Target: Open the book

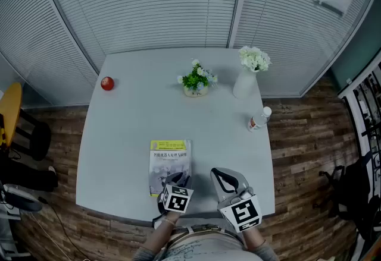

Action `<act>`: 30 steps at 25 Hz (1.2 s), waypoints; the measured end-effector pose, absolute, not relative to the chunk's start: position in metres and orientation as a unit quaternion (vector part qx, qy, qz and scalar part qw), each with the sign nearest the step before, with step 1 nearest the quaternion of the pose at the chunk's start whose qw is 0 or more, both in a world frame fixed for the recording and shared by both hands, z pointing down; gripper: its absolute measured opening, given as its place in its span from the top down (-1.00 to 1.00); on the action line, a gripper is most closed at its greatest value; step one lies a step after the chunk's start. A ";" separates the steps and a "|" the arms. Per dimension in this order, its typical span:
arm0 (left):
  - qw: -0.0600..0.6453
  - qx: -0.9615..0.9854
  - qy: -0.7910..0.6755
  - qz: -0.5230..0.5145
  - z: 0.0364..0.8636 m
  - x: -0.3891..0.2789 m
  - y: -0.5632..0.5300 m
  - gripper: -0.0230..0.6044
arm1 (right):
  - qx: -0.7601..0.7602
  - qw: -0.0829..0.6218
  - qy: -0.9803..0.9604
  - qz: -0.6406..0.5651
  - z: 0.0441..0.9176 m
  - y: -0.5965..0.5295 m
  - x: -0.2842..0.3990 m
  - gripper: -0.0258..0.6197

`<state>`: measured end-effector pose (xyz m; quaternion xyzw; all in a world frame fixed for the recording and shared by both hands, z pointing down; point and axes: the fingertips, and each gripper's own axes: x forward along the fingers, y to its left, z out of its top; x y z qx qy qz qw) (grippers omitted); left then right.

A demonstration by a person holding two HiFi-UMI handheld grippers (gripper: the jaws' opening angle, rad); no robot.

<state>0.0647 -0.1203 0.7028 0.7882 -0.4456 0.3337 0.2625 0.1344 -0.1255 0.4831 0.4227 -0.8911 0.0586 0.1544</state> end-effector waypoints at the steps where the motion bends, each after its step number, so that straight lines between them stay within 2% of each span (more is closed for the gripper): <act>1: 0.268 0.788 -0.446 0.330 0.702 0.064 -0.120 0.60 | 0.422 0.155 -0.891 0.057 0.484 -0.125 0.135 0.91; 8: 0.294 0.787 -0.453 0.297 0.700 0.058 -0.118 0.88 | 0.423 0.158 -0.890 0.059 0.480 -0.124 0.133 0.92; 26: 0.360 0.794 -0.438 0.221 0.686 0.047 -0.117 0.92 | 0.433 0.160 -0.885 0.054 0.479 -0.120 0.116 0.91; 30: 0.356 0.795 -0.443 0.212 0.683 0.040 -0.117 0.92 | 0.438 0.163 -0.883 0.050 0.481 -0.117 0.113 0.91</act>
